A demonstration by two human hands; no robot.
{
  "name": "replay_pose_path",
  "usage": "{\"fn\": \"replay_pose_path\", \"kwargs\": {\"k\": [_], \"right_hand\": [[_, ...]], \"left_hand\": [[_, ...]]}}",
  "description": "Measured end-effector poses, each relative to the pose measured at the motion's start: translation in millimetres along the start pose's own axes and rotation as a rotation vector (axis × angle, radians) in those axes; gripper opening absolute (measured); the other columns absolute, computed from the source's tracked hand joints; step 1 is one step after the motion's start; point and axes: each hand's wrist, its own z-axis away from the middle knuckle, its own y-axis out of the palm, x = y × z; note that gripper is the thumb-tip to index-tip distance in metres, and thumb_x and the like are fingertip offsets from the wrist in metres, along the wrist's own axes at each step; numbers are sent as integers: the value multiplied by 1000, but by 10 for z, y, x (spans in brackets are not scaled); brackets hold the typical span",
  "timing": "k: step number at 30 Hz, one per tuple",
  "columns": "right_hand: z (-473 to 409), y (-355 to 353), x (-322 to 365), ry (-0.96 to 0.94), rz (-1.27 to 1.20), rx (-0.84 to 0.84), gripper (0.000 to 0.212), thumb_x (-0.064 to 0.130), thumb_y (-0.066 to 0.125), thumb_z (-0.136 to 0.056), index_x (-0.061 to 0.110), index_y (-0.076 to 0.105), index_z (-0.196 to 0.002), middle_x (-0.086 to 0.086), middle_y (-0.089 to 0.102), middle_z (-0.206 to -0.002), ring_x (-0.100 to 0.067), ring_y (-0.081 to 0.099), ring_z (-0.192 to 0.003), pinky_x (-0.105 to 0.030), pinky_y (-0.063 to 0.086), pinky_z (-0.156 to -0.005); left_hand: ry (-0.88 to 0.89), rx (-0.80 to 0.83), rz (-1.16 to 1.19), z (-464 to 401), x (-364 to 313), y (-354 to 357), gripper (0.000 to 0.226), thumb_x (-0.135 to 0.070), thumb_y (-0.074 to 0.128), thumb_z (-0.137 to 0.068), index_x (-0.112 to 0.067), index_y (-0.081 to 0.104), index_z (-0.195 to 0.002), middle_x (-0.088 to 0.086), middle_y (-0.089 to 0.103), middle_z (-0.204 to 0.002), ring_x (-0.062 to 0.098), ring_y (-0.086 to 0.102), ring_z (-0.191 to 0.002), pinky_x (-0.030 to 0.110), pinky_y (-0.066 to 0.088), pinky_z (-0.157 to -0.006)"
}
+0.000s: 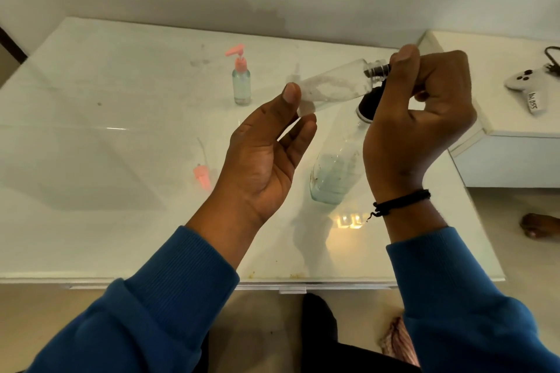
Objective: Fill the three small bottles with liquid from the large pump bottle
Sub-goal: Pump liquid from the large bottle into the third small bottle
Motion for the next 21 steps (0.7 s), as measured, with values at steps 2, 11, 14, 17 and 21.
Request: {"fn": "replay_pose_path", "kwargs": {"k": [2, 11, 14, 17, 21], "right_hand": [[-48, 16, 33, -5, 7, -2, 33, 6, 61, -97, 7, 55, -64, 7, 44, -66, -14, 40, -65, -15, 31, -63], [-30, -1, -4, 10, -15, 0, 34, 5, 61, -98, 6, 55, -64, 1, 45, -65, -5, 37, -67, -15, 31, -65], [-54, 25, 36, 3, -14, -2, 32, 6, 60, -97, 11, 54, -67, 13, 40, -66, -5, 37, -66, -13, 31, -65], [3, 1, -2, 4, -27, -7, 35, 2, 60, -97, 4, 54, -63, -3, 47, -62, -5, 38, -67, -13, 32, -66], [-50, -3, 19, 4, -11, -4, 34, 6, 61, -97, 5, 55, -64, 5, 45, -64, -8, 39, -65, -15, 32, -64]], "left_hand": [[-5, 5, -2, -2, -2, 9, 36, -22, 74, -69, -10, 71, -103, 7, 75, -101, 14, 73, -82, 22, 60, -69], [-9, 7, -3, -3, 14, 3, 33, -22, 73, -70, -10, 71, -101, 6, 75, -102, 13, 73, -83, 22, 59, -68], [-7, 8, -6, -6, 9, 15, 36, -23, 73, -70, -10, 71, -104, 7, 74, -104, 13, 73, -82, 21, 59, -67], [0, 0, 0, 0, -4, 9, 33, -22, 73, -70, -10, 70, -101, 6, 75, -100, 13, 73, -83, 21, 59, -66], [-8, 10, 1, 3, -9, 7, 39, -22, 74, -70, -10, 70, -106, 9, 74, -108, 14, 73, -86, 22, 60, -68]]}}
